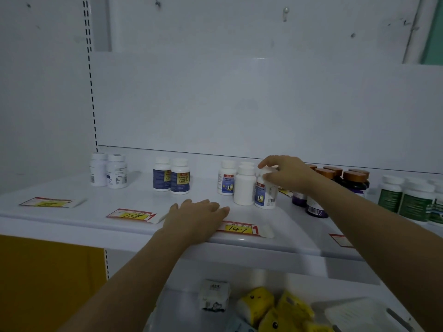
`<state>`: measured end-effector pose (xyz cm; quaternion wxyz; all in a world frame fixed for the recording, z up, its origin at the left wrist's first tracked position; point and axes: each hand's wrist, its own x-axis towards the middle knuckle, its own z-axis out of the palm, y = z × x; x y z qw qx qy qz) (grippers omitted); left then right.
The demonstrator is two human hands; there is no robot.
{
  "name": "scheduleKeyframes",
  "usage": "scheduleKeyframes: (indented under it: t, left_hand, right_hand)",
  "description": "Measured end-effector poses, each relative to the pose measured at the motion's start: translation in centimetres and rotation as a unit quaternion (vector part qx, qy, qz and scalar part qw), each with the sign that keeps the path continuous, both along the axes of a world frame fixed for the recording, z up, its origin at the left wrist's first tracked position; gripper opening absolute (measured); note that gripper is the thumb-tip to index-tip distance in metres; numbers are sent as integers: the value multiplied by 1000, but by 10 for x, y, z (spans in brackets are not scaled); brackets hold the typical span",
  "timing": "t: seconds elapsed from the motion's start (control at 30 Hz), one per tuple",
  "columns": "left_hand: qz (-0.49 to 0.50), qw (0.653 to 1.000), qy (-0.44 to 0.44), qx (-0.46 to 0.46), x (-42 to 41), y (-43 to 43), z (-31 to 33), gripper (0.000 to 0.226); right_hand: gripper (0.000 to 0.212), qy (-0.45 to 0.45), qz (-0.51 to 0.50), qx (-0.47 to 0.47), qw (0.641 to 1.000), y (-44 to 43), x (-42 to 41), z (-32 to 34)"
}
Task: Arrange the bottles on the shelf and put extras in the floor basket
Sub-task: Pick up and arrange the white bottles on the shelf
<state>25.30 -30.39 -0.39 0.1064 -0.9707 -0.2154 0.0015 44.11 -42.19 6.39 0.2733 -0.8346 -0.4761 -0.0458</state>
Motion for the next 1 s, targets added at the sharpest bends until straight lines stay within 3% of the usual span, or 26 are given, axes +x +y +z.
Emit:
scheduleKeyframes:
  t: [0.17, 0.4, 0.47, 0.63, 0.77, 0.93, 1.0]
  left_hand:
    - [-4, 1000, -16, -9, 0, 2, -3, 49]
    - [4, 999, -21, -47, 6, 11, 0, 45]
    - [-28, 999, -24, -12, 6, 13, 0, 45]
    - [-29, 997, -68, -18, 8, 13, -3, 38]
    - [-43, 998, -50, 12, 5, 12, -3, 42]
    - [-73, 995, -59, 41, 2, 11, -3, 47]
    - [-61, 996, -70, 12, 1, 9, -3, 45]
  right_hand:
    - [29, -81, -18, -28, 996, 11, -7, 21]
    - [30, -129, 2, -28, 991, 52, -19, 37]
    - [32, -138, -2, -41, 990, 71, -18, 35]
    - [45, -171, -44, -148, 973, 112, -15, 20]
    - [41, -214, -71, -217, 950, 130, -17, 10]
    - [37, -226, -63, -207, 950, 133, -21, 14]
    - [37, -209, -49, -184, 959, 128, -24, 20]
